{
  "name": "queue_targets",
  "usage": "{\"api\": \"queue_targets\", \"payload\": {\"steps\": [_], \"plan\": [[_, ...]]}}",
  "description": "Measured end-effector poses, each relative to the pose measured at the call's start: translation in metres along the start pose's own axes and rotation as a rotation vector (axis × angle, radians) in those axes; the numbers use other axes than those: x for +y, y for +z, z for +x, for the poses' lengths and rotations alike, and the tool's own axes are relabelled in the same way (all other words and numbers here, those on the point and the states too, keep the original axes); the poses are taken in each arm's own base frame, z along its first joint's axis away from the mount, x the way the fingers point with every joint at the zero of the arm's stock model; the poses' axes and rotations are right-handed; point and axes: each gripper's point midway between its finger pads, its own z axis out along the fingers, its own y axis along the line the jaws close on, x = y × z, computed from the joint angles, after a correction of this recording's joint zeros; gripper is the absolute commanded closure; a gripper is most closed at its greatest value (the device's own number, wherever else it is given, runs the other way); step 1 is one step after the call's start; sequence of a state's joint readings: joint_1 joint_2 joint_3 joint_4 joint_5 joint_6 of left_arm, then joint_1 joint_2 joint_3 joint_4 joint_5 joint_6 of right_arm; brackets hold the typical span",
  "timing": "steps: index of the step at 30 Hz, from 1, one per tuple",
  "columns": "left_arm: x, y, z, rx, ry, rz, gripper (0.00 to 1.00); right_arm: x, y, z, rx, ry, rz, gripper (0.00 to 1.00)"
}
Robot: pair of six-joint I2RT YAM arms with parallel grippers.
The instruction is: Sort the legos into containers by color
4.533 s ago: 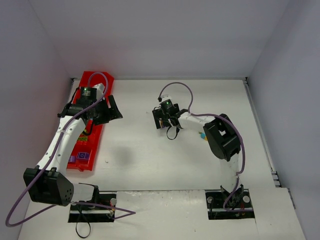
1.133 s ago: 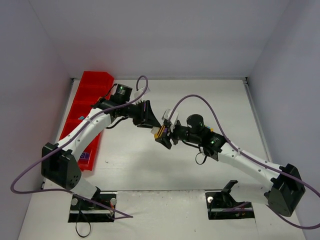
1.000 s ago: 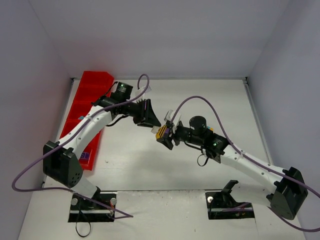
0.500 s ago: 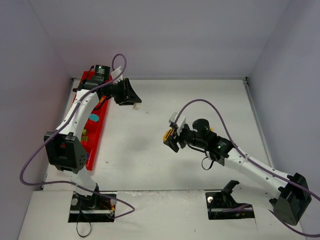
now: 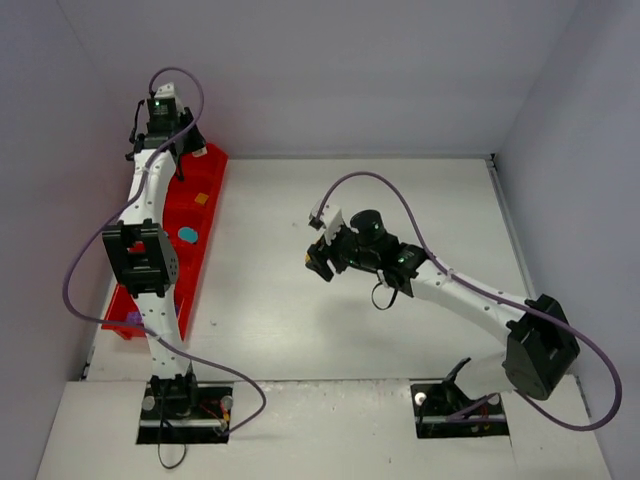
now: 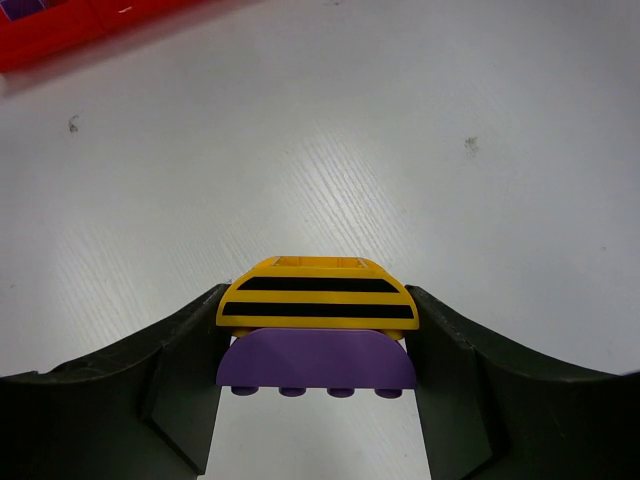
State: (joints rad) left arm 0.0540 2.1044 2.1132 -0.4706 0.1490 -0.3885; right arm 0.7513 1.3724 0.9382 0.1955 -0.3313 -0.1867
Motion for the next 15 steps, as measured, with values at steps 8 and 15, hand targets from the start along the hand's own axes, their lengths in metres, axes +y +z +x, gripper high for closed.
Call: {"api": "queue_targets", "payload": {"steps": [8,15], "plan": [[0.046,0.081,-0.011,-0.104,0.025,-0.138,0.91,0.002,0.014,0.0,0.02,0.032,-0.031,1.0],[0.069,0.119,0.012,-0.103,0.028,-0.196,0.68,0.004,0.017,-0.004,0.017,0.048,-0.05,1.0]]}}
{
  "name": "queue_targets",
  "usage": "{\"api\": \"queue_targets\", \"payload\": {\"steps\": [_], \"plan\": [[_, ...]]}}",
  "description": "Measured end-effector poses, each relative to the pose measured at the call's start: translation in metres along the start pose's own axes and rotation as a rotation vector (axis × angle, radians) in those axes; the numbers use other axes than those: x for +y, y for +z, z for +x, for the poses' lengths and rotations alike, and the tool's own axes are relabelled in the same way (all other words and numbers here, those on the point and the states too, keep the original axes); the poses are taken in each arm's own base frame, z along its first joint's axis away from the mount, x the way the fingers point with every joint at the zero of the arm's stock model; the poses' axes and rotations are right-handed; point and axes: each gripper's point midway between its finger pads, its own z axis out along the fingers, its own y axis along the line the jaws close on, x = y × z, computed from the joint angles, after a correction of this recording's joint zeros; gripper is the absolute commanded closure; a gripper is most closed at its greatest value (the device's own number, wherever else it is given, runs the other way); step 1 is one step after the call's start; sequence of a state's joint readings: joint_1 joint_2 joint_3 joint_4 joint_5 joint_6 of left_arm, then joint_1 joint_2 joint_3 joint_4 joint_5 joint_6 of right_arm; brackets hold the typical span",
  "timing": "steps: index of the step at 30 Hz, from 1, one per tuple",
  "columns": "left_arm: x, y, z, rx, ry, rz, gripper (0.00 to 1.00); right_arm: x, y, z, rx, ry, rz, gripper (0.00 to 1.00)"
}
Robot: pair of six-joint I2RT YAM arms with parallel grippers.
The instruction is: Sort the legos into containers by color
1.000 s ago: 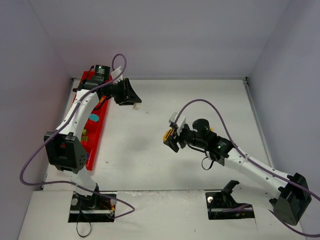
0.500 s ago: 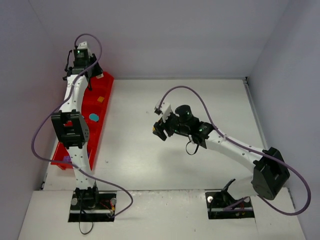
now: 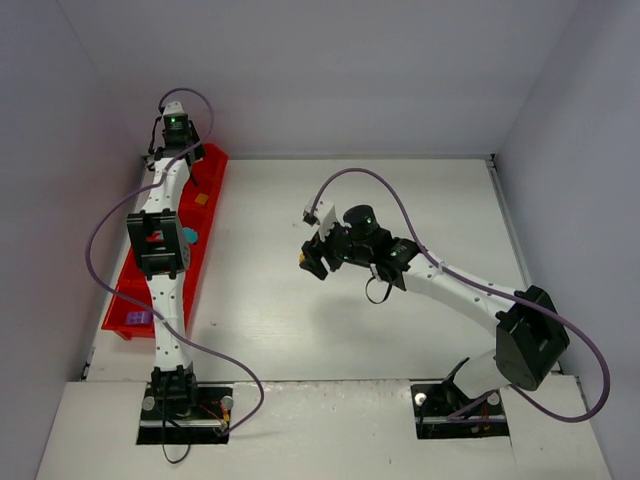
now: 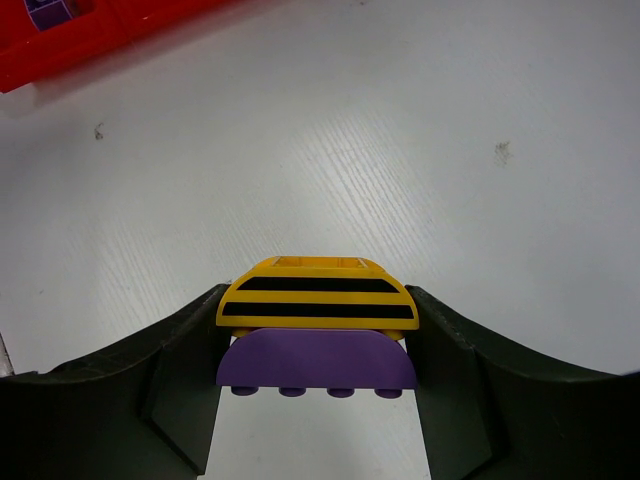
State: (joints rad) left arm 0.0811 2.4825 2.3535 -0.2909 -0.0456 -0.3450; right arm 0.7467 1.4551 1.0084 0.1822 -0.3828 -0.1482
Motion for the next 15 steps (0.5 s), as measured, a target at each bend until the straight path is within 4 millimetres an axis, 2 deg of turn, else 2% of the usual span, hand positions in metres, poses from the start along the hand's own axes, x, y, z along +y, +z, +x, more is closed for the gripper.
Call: {"api": "queue_targets", "payload": {"steps": [1,2,6,11,15], "plan": [[0.002,0.004,0.002,-0.003,-0.002,-0.003,0.61,0.001,0.0,0.001,0.004,0.003,-0.002,1.0],[0.003,0.006,0.004,-0.001,-0.005,-0.005,0.49,0.001,0.0,0.002,0.009,0.006,-0.006,1.0],[0.007,0.008,0.002,-0.006,-0.015,-0.003,0.33,0.002,0.001,0.005,0.018,0.011,-0.013,1.0],[0.004,0.004,-0.001,-0.004,-0.021,0.029,0.3,0.002,0.006,0.009,0.035,-0.001,-0.025,1.0],[-0.007,-0.024,0.003,0.062,-0.023,0.101,0.3,0.001,0.006,0.005,0.028,-0.03,-0.032,1.0]]}}
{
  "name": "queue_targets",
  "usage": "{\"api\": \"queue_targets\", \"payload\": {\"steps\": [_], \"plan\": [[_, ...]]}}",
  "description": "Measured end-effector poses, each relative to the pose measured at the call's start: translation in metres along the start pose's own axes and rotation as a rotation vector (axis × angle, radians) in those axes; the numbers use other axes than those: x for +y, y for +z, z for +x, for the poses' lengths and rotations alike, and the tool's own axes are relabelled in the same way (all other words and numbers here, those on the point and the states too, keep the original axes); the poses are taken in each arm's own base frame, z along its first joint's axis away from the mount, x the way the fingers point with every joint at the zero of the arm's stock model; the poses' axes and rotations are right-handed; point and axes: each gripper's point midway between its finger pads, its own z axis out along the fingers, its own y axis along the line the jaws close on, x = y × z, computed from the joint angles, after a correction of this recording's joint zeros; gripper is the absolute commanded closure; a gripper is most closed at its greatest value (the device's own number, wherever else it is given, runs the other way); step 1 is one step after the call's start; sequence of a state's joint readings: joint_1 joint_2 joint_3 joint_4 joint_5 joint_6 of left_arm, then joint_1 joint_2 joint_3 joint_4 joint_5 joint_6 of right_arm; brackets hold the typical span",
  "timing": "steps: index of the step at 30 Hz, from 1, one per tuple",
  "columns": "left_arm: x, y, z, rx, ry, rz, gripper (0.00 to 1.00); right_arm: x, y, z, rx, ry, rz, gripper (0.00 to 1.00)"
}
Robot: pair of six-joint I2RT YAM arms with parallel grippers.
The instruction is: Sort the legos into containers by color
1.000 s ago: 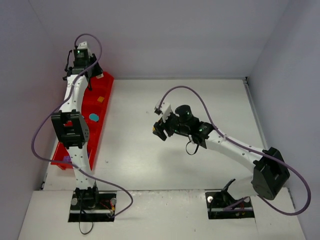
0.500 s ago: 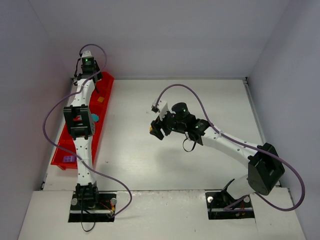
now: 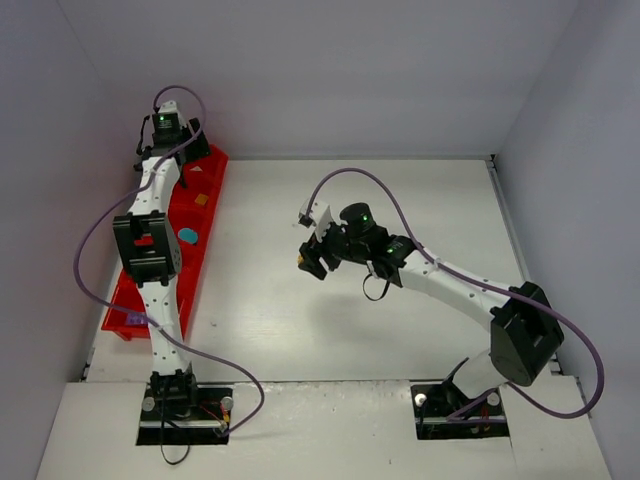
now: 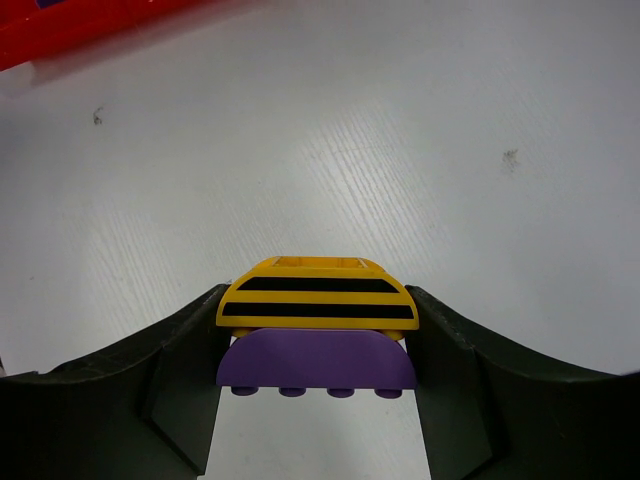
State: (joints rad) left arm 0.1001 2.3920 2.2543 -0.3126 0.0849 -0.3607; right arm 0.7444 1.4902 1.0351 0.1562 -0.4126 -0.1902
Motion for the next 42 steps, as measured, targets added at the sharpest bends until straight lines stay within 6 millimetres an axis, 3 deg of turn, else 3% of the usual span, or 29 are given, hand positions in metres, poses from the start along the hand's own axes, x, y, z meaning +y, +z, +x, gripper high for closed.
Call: {"api": "queue_targets", "payload": {"steps": [4,9,11,14,16,18,21,27,33,42], "plan": [[-0.037,-0.06,0.003,0.073,-0.043,0.16,0.3,-0.005,-0.002,-0.008,-0.019,-0.053,-0.004,1.0],[-0.126,-0.172,0.023,0.171,-0.025,0.464,0.3,-0.009,-0.003,-0.012,-0.028,-0.123,-0.013,0.99],[-0.169,-0.218,0.046,0.24,0.012,0.609,0.3,-0.01,-0.003,-0.012,-0.03,-0.14,-0.017,0.99],[-0.216,-0.277,0.085,0.362,0.059,0.798,0.3,-0.01,-0.005,-0.014,-0.035,-0.162,-0.024,0.99],[-0.235,-0.309,0.117,0.465,0.083,0.892,0.3,-0.008,-0.007,-0.017,-0.042,-0.174,-0.027,0.98],[-0.239,-0.328,0.14,0.549,0.087,0.93,0.3,-0.007,-0.011,-0.022,-0.057,-0.184,-0.029,0.98],[-0.232,-0.343,0.167,0.656,0.074,0.938,0.31,-0.005,-0.02,-0.032,-0.086,-0.197,-0.025,0.98],[-0.217,-0.358,0.196,0.767,0.044,0.921,0.33,-0.002,-0.038,-0.053,-0.146,-0.223,-0.009,0.98],[-0.22,-0.368,0.2,0.776,0.057,0.94,0.34,0.001,-0.044,-0.056,-0.157,-0.226,-0.013,0.98],[-0.219,-0.366,0.197,0.747,0.062,0.906,0.34,0.001,-0.043,-0.052,-0.15,-0.223,-0.014,0.98]]}}
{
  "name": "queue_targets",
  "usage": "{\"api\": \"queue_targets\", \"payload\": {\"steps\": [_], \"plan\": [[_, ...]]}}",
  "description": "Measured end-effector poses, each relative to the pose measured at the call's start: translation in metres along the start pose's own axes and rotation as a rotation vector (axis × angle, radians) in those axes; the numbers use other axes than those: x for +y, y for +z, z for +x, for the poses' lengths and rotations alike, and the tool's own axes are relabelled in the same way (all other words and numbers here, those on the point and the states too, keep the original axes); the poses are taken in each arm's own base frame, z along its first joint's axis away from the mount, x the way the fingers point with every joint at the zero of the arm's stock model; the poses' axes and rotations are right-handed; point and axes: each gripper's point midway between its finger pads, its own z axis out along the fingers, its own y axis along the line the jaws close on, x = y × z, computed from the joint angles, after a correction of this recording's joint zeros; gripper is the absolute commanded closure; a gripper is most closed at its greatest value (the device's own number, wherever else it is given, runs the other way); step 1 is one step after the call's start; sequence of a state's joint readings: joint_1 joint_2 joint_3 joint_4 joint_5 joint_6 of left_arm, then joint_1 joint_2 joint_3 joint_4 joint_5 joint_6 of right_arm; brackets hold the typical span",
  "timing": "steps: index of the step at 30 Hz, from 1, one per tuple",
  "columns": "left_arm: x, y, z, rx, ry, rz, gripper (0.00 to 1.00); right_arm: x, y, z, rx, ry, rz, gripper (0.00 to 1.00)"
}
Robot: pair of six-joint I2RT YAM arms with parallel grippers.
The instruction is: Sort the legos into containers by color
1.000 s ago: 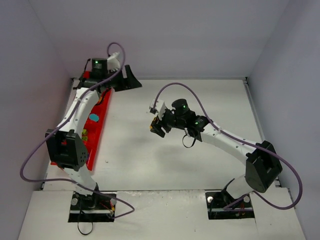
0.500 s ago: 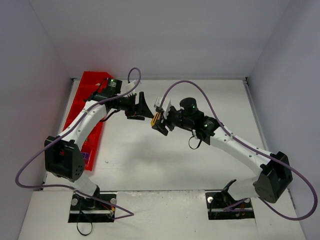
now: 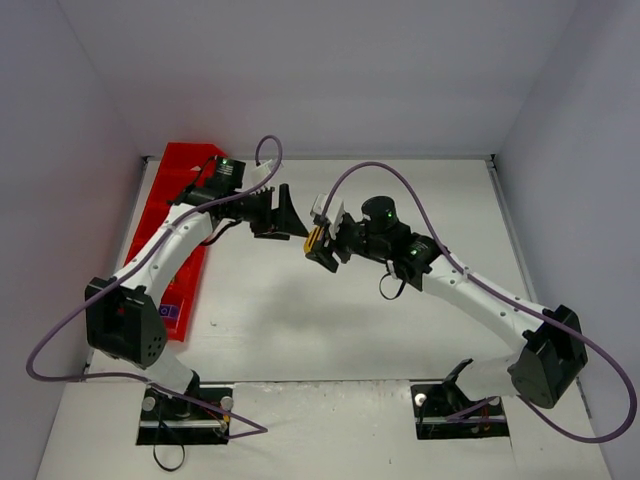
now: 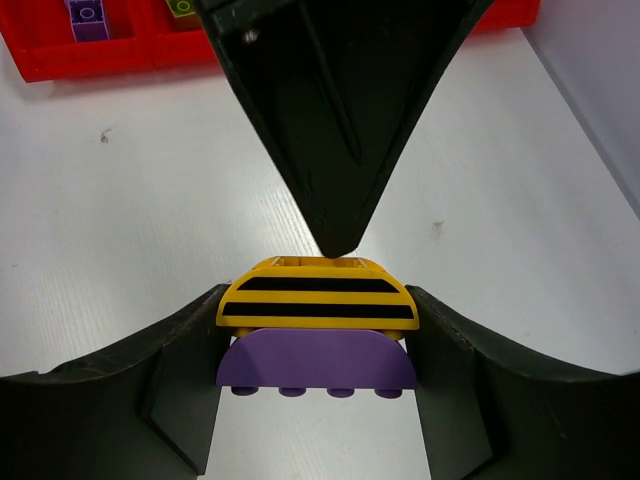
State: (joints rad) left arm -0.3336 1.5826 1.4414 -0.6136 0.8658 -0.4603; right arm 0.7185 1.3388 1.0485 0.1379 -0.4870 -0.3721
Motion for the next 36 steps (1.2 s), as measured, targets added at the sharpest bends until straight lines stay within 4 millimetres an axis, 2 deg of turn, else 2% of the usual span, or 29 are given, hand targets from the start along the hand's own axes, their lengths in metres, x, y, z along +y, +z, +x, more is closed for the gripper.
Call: {"api": "queue_targets", "payload": {"steps": [6,12,17,26,36], "plan": [[-0.011,-0.008,-0.009,-0.053,0.029,0.014,0.34,0.004,0.001,0.012,0.023,0.01,-0.008,0.98],[-0.026,-0.011,-0.015,-0.075,0.061,0.072,0.34,0.004,0.001,0.012,0.023,0.009,-0.007,0.98],[-0.034,-0.012,-0.011,-0.055,0.068,0.118,0.34,0.003,0.001,0.011,0.022,0.001,-0.007,0.98],[-0.045,-0.009,-0.001,-0.014,0.093,0.165,0.38,-0.005,0.002,-0.003,-0.003,-0.023,0.006,0.98],[-0.046,-0.004,0.005,0.018,0.091,0.18,0.45,-0.008,0.002,-0.011,-0.019,-0.03,0.011,0.98]]}}
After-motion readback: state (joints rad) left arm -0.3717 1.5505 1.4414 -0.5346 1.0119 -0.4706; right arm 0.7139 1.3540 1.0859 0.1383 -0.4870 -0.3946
